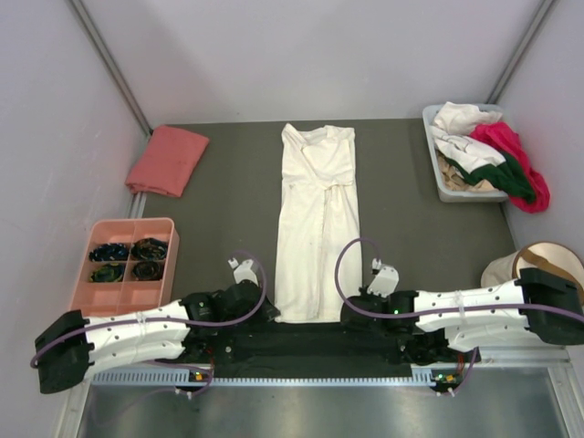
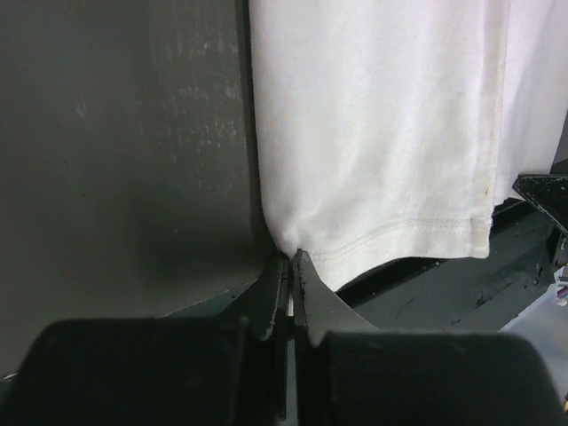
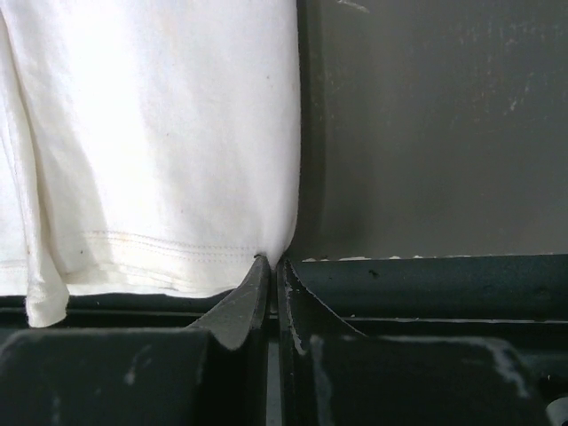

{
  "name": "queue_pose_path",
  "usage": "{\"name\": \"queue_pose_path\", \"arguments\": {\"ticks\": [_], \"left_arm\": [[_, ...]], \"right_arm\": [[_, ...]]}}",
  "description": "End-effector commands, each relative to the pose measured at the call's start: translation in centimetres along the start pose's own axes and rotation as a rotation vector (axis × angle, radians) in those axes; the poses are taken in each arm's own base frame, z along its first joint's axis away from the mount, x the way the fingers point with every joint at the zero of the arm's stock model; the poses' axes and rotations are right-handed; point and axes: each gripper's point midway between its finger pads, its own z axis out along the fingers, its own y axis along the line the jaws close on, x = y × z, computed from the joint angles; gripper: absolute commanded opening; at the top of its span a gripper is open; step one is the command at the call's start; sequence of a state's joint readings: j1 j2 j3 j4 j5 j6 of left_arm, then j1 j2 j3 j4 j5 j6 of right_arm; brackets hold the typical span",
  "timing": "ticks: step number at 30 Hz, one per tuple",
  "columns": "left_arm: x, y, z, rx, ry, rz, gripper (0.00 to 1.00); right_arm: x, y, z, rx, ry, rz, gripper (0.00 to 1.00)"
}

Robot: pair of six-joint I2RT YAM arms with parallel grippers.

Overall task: Fold and stack the t-shirts
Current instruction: Grab the bottom of the folded rectangular tshirt with both arms

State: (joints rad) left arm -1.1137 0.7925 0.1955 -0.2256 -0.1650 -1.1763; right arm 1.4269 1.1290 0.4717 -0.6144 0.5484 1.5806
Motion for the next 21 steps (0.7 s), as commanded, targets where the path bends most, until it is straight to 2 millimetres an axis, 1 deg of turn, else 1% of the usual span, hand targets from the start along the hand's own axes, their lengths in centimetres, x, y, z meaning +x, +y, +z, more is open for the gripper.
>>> {"name": "queue_pose_path", "arguments": {"ticks": [1, 3, 4, 6, 7, 8, 9, 10, 12, 14, 15, 19, 21], "left_arm": [[-0.3, 0.5, -0.2, -0.035, -0.014, 0.027, 0.00], [-1.2, 0.0, -0.6, -0.035, -0.044, 0.046, 0.00], [-2.0, -1.0, -1.1, -0.025, -0.063, 0.051, 0.00], [-3.2, -1.7, -1.6, -0.029, -0.107, 0.075, 0.00], [-4.2, -3.0, -2.1, -0.011, -0.134, 0.081, 0.00], [-4.8, -3.4, -2.3, -0.010, -0.152, 0.092, 0.00], [-5.9, -3.6, -2.5, -0.020, -0.200, 0.108, 0.00], [-6.6, -4.3, -2.6, -0.016, -0.227, 0.112, 0.00], [-7.7, -5.3, -2.7, -0.003, -0.271, 0.136, 0.00], [-8.6, -6.2, -2.5, -0.007, -0.297, 0.160, 0.00], [-9.0, -6.7, -2.4, -0.002, -0.312, 0.173, 0.00], [-9.8, -7.8, -1.4, -0.036, -0.328, 0.206, 0.00], [-10.8, -8.4, -1.3, -0.042, -0.360, 0.222, 0.00]], "right_arm": [[-0.9, 1.4, -0.8, -0.045, -0.033, 0.022, 0.00], [-1.5, 1.7, -1.2, -0.058, -0.053, 0.011, 0.00], [-2.0, 2.0, -1.6, -0.066, -0.063, 0.013, 0.00], [-3.0, 2.2, -2.1, -0.070, -0.102, 0.009, 0.00], [-3.7, 2.2, -2.6, -0.065, -0.120, 0.004, 0.00], [-4.3, 2.4, -3.0, -0.076, -0.137, 0.011, 0.00], [-5.2, 2.4, -3.3, -0.074, -0.176, 0.010, 0.00], [-6.0, 2.8, -3.8, -0.080, -0.197, 0.016, 0.00], [-7.5, 2.8, -4.3, -0.073, -0.240, -0.001, 0.00], [-9.1, 3.3, -4.7, -0.076, -0.276, 0.019, 0.00], [-9.7, 3.5, -4.9, -0.083, -0.290, 0.001, 0.00], [-12.5, 4.4, -5.1, -0.088, -0.342, 0.005, 0.00], [-13.6, 4.8, -5.2, -0.091, -0.367, -0.016, 0.00]]}}
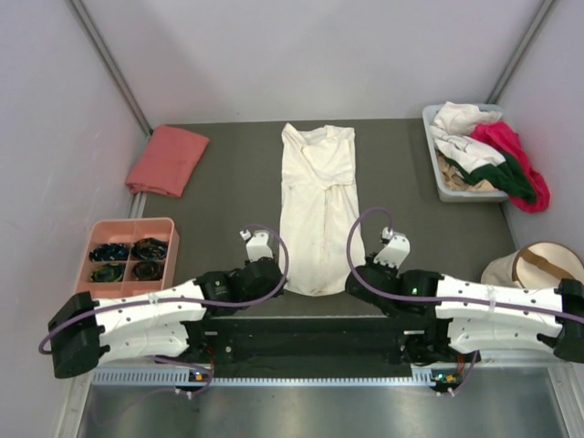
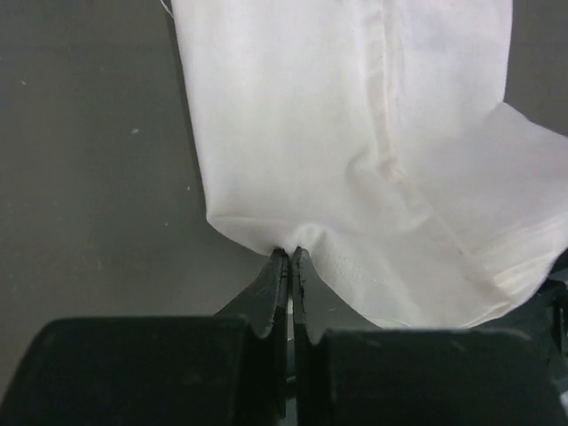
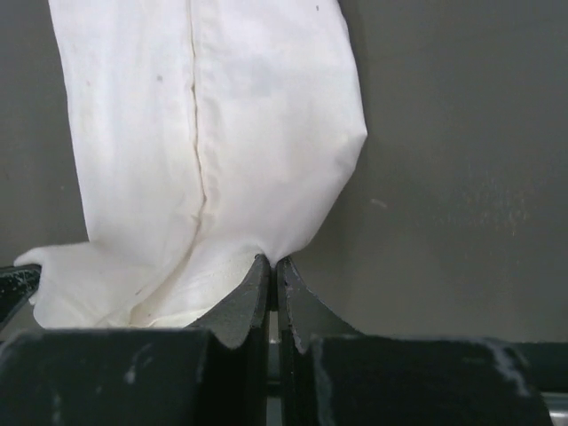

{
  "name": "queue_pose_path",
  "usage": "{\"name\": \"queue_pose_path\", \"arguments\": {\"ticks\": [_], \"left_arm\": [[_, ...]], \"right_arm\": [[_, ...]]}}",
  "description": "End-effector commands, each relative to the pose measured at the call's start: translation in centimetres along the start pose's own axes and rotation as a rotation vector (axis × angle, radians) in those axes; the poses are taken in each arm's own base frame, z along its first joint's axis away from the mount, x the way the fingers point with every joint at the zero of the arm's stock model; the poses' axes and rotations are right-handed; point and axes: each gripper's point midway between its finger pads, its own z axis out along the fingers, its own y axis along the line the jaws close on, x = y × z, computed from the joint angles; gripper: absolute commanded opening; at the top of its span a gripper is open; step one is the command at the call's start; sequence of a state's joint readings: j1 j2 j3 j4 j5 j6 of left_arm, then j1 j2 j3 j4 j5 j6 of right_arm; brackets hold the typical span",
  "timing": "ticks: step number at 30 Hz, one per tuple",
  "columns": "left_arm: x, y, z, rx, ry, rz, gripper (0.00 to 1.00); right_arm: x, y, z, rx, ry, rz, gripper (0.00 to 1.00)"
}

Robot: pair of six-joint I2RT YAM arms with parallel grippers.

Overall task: Fold and stack the t-shirts
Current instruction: Fold the folded rectangular tshirt in 1/3 of the way

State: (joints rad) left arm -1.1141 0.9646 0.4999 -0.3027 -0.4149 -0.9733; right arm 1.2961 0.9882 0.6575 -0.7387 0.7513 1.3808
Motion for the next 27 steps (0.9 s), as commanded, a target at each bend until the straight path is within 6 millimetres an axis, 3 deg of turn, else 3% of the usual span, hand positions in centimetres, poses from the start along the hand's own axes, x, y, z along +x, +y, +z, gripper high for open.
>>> {"name": "queue_pose_path", "arguments": {"ticks": [1, 7, 12, 18, 27], "left_arm": [[-3.9, -2.7, 0.6, 0.022, -0.134, 0.036, 0.00], [-9.4, -3.8, 1.4, -0.006, -0.254, 0.050, 0.00], [-14.5, -3.9, 3.0, -0.006, -0.326, 0.041, 0.00], [-18.4, -3.3, 5.7, -0.038, -0.366, 0.067, 0.00], [-21.6, -3.2, 10.1, -0.041, -0.358, 0.076, 0.00]], "right_arm": [[-4.6, 1.9, -0.1, -0.034, -0.114, -0.032, 0.00], [-8.2, 3.1, 1.7, -0.049, -0.168, -0.027, 0.00], [-9.7, 3.9, 4.3, -0.039, -0.166, -0.072, 0.00], [-11.7, 5.7, 7.8, -0.063, -0.172, -0.099, 0.00], [-17.1, 7.4, 12.7, -0.069, -0.202, -0.093, 0.00]]}}
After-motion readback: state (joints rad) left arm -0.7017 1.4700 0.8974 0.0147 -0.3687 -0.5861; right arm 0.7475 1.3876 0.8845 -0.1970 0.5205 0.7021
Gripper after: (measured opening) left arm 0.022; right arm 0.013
